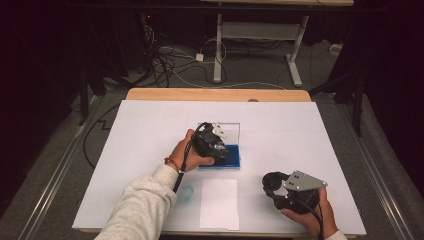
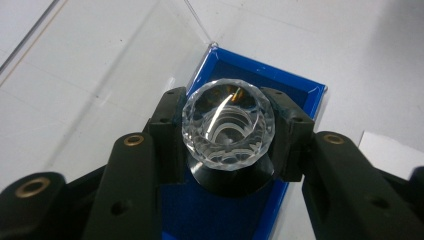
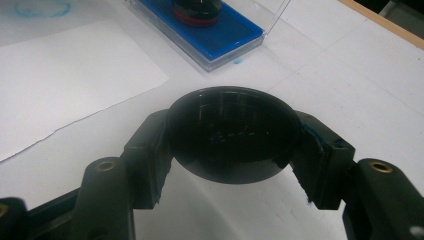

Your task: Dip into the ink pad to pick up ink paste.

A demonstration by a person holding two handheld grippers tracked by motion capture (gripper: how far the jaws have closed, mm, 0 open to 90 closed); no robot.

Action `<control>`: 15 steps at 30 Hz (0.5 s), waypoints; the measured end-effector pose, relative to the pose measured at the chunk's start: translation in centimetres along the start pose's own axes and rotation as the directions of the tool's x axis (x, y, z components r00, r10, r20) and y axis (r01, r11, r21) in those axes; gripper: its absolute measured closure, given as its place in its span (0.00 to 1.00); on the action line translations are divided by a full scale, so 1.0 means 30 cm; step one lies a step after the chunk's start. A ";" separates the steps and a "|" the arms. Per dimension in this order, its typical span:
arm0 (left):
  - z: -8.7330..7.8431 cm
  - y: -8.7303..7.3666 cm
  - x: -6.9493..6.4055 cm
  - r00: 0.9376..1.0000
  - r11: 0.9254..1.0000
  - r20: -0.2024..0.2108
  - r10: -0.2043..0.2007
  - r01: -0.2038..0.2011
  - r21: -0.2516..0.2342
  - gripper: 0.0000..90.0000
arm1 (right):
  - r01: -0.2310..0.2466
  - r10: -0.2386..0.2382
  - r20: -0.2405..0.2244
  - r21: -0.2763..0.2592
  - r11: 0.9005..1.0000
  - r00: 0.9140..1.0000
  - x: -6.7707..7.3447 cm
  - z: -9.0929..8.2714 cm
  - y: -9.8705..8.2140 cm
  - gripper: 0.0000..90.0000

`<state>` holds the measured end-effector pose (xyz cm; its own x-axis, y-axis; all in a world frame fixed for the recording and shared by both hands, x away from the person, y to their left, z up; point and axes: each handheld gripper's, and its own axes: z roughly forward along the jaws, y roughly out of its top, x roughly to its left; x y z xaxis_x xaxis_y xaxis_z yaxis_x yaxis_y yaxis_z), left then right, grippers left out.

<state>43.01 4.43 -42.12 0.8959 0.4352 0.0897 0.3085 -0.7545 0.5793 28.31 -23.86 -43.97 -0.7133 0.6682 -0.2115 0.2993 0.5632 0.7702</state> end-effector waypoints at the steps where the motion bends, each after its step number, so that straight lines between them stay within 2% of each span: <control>1: -0.001 -0.001 -0.001 1.000 1.000 -0.001 0.002 -0.002 0.003 0.61 | -0.001 0.001 0.000 0.000 1.000 1.000 -0.001 0.000 0.000 0.43; 10: 0.001 -0.002 0.000 1.000 1.000 0.003 -0.014 0.014 0.000 0.61 | 0.002 -0.002 0.002 -0.001 1.000 1.000 -0.001 -0.002 0.001 0.43; 13: -0.003 0.000 -0.002 1.000 1.000 -0.003 -0.007 0.007 0.008 0.61 | 0.003 -0.003 0.001 -0.005 1.000 1.000 -0.001 -0.002 0.002 0.43; 15: -0.008 0.001 0.002 1.000 1.000 -0.009 -0.020 0.020 0.009 0.61 | -0.003 0.003 0.002 -0.007 1.000 1.000 0.000 -0.004 0.003 0.43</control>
<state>43.00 4.56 -41.90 0.8869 0.4541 0.0854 0.3290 -0.7504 0.5733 28.25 -23.86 -43.85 -0.7110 0.6711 -0.2101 0.2975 0.5577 0.7749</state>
